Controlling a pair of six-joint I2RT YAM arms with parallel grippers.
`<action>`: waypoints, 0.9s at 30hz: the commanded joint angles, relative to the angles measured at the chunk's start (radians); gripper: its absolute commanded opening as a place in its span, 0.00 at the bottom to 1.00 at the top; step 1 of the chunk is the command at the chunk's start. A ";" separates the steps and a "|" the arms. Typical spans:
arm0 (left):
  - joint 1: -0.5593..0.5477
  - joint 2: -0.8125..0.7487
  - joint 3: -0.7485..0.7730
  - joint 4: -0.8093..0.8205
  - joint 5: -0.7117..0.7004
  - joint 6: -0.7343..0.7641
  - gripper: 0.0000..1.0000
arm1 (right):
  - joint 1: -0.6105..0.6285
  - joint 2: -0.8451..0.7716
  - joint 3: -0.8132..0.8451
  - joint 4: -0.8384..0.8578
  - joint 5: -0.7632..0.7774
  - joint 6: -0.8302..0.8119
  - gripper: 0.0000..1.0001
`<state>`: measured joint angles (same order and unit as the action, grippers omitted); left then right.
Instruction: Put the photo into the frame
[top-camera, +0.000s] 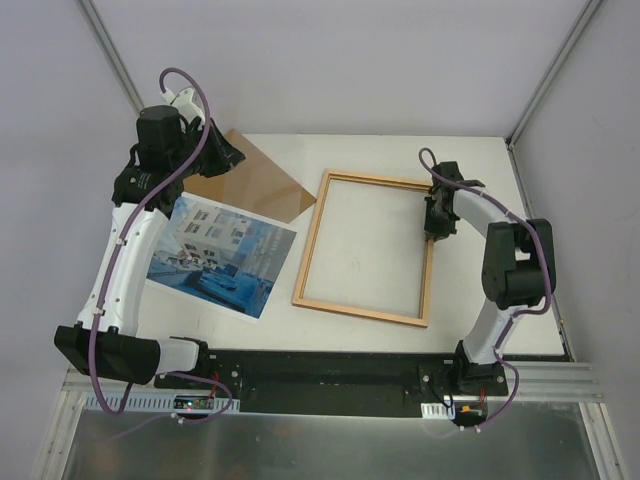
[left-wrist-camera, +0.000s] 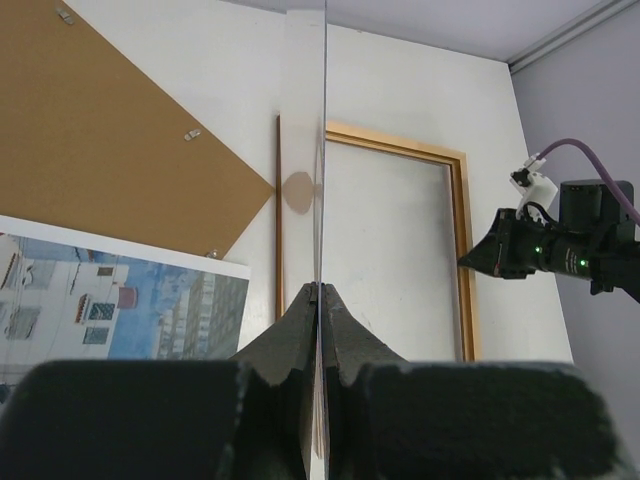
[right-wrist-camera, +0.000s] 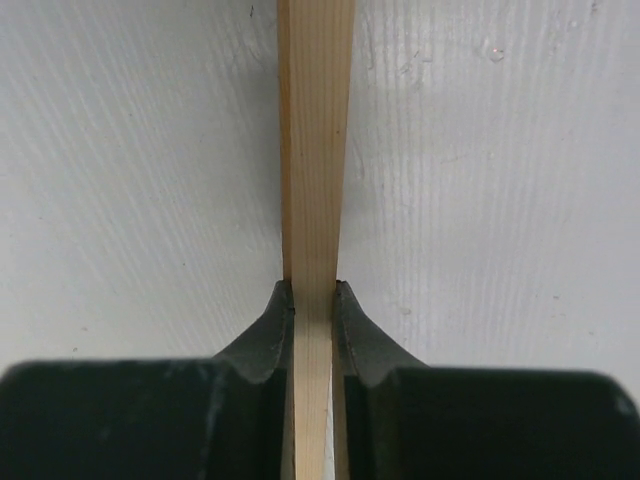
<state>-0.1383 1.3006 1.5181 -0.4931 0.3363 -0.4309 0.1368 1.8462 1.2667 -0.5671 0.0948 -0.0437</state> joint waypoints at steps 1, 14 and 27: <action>-0.007 -0.053 0.057 0.034 0.003 -0.014 0.00 | -0.003 -0.119 -0.012 0.068 0.043 -0.039 0.01; -0.007 -0.064 0.071 0.034 0.012 -0.023 0.00 | 0.023 -0.139 0.009 0.115 -0.007 -0.050 0.01; -0.007 -0.047 0.079 0.036 0.056 -0.057 0.00 | 0.089 0.113 0.220 0.026 -0.014 -0.084 0.00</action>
<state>-0.1383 1.2713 1.5517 -0.4950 0.3424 -0.4572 0.2260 1.9331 1.4113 -0.5125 0.0723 -0.0990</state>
